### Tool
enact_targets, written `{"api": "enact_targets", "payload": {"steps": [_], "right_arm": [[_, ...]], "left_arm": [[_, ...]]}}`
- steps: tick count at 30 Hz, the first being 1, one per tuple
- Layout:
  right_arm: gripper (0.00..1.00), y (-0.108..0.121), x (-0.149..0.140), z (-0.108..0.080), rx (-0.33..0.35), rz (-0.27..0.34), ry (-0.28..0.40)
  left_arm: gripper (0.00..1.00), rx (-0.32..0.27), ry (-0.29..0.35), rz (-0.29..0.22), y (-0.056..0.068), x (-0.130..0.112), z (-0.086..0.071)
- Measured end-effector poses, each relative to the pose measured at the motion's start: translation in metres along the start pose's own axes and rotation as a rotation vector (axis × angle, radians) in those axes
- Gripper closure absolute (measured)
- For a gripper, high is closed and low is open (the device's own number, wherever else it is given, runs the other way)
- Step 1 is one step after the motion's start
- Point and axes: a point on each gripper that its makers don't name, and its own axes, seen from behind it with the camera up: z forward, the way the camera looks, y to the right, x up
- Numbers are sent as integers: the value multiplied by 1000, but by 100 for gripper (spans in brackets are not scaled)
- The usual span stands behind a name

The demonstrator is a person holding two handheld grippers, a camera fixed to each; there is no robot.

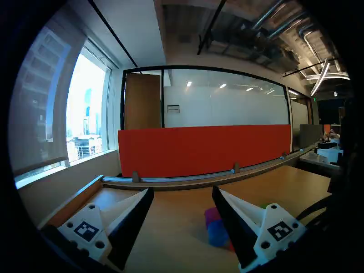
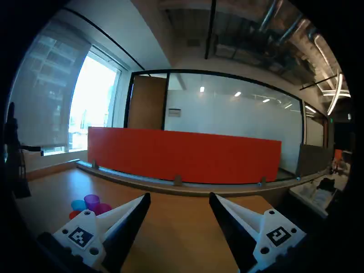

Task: Pour water

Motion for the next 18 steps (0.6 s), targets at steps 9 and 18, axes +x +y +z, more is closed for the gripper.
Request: {"api": "enact_targets", "payload": {"steps": [9, 18], "right_arm": [[0, 1, 30, 3, -2, -3, 18], [0, 5, 30, 8, -2, -17, 16]], "left_arm": [[5, -26, -3, -14, 1, 23, 5], [5, -54, -6, -13, 2, 28, 10]]}}
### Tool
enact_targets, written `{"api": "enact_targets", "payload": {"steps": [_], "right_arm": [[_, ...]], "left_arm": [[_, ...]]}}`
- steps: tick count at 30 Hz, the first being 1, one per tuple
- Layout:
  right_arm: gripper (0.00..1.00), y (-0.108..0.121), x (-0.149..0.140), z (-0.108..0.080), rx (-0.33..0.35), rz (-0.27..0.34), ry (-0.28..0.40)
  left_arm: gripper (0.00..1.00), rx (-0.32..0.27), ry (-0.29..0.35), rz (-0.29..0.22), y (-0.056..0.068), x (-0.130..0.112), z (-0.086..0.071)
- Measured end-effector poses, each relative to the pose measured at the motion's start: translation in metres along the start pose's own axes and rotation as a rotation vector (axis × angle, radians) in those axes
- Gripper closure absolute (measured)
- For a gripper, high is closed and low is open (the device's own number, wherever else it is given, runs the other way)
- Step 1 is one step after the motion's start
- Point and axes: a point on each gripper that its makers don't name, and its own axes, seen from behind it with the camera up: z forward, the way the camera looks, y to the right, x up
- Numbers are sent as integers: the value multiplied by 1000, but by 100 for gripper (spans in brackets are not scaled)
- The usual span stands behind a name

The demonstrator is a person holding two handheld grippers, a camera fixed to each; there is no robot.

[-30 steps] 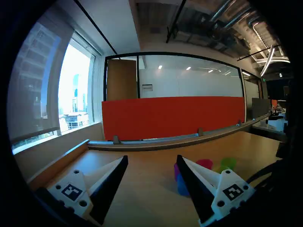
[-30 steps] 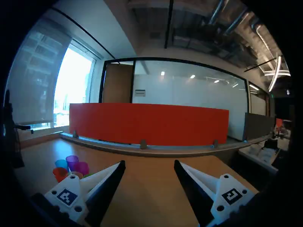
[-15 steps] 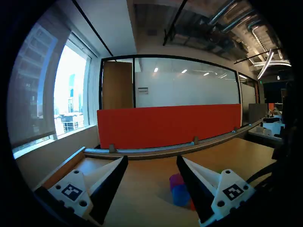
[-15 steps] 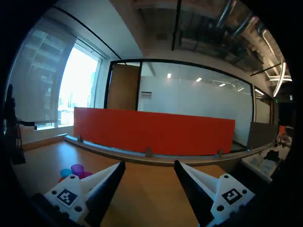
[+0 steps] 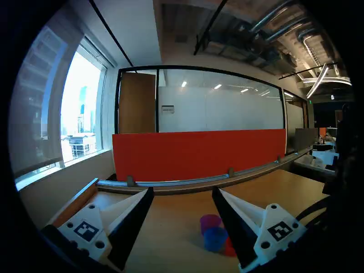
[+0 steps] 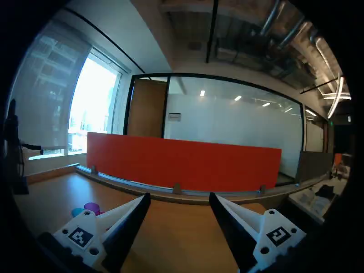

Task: Pour water

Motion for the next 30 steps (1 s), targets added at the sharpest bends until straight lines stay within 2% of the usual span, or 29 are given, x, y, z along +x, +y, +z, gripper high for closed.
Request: {"api": "enact_targets", "payload": {"steps": [5, 11, 18, 23, 30], "right_arm": [[0, -5, 1, 2, 32, -31, -3], [0, -16, -5, 5, 104, -97, -31], [0, -30, -10, 8, 186, -218, -63], [0, -38, -12, 10, 231, -278, -83], [0, -44, -8, 12, 272, -314, -92]], "left_arm": [[5, -41, -6, 20, 6, 4, 2], [5, -100, -43, 33, 11, -4, 6], [5, -119, -71, 79, 4, -8, 11], [5, -139, -79, 100, 5, -8, 13], [5, -197, -112, 104, 13, -11, 14]]}}
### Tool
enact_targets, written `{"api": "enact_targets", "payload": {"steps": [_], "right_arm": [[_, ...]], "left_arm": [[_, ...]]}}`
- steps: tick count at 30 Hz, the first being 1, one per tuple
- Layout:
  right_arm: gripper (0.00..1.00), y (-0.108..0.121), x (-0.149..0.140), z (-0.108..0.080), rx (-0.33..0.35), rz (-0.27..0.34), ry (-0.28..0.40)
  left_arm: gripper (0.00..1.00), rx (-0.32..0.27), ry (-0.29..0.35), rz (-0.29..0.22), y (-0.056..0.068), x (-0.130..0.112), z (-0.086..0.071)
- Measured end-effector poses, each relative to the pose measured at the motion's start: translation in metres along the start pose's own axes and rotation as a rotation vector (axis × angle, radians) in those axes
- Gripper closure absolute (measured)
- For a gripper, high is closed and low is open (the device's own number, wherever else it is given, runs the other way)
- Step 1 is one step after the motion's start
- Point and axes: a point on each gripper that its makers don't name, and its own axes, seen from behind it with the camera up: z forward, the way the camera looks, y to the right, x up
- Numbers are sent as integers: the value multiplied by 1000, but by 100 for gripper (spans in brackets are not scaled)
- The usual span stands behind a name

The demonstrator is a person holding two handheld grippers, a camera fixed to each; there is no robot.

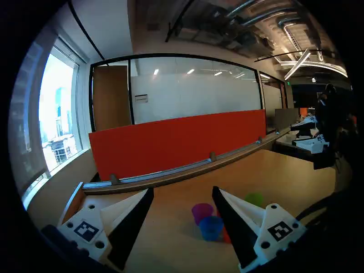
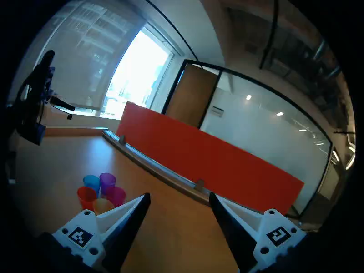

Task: Pour water

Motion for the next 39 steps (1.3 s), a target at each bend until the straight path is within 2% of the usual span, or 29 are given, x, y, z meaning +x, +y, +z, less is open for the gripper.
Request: {"api": "enact_targets", "payload": {"steps": [8, 14, 20, 26, 33, 39], "right_arm": [[0, -2, 3, 3, 25, -35, 0], [0, -2, 0, 4, 34, -111, -19], [0, -5, -4, 6, 54, -163, -41], [0, -11, -9, 9, 87, -170, -67], [0, -17, -12, 16, 128, -139, -96], [0, -20, -12, 20, 145, -142, -110]], "left_arm": [[5, -39, -19, 14, 8, 1, 4], [5, -73, -45, 15, 15, -2, 8], [5, -90, -67, 36, 14, -4, 12], [5, -121, -90, 54, 18, -9, 16], [5, -144, -102, 71, 20, -10, 21], [5, -163, -116, 76, 21, -13, 25]]}}
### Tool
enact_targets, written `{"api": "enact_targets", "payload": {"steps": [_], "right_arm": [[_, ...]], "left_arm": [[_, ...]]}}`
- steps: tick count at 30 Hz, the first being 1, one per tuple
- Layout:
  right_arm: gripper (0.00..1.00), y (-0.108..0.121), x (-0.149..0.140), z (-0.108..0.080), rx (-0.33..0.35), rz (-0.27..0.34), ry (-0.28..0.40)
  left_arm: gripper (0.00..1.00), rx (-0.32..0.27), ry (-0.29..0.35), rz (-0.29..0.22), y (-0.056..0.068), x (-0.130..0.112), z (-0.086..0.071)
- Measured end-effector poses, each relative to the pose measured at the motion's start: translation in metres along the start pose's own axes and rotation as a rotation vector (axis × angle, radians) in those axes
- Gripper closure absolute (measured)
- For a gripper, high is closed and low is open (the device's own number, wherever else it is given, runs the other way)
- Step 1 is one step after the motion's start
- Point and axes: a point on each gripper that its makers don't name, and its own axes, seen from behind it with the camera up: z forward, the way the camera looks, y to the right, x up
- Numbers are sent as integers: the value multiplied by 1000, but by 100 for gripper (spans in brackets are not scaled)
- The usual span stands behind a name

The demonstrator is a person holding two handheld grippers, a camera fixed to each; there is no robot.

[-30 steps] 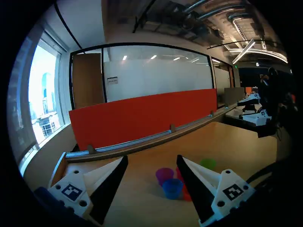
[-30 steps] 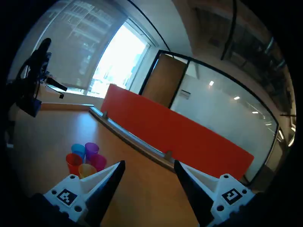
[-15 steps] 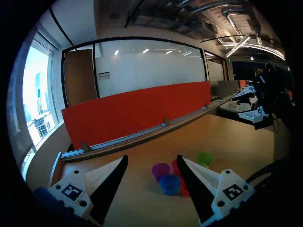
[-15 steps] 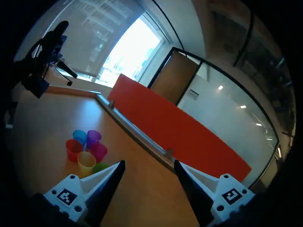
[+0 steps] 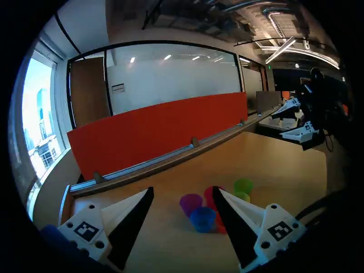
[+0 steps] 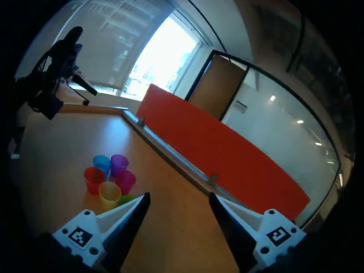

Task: Pour water

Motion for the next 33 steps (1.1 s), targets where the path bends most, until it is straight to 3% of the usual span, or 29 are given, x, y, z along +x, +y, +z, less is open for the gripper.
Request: {"api": "enact_targets", "payload": {"steps": [5, 18, 33], "right_arm": [[0, -9, -4, 5, 37, 21, -22], [0, -23, -2, 18, 148, 189, -71], [0, -41, -13, 27, 249, 254, -146]], "left_arm": [[5, -27, -12, 7, 3, -1, 4], [5, -86, -65, 36, 4, -5, 17], [5, -185, -128, 73, 17, -18, 26]]}}
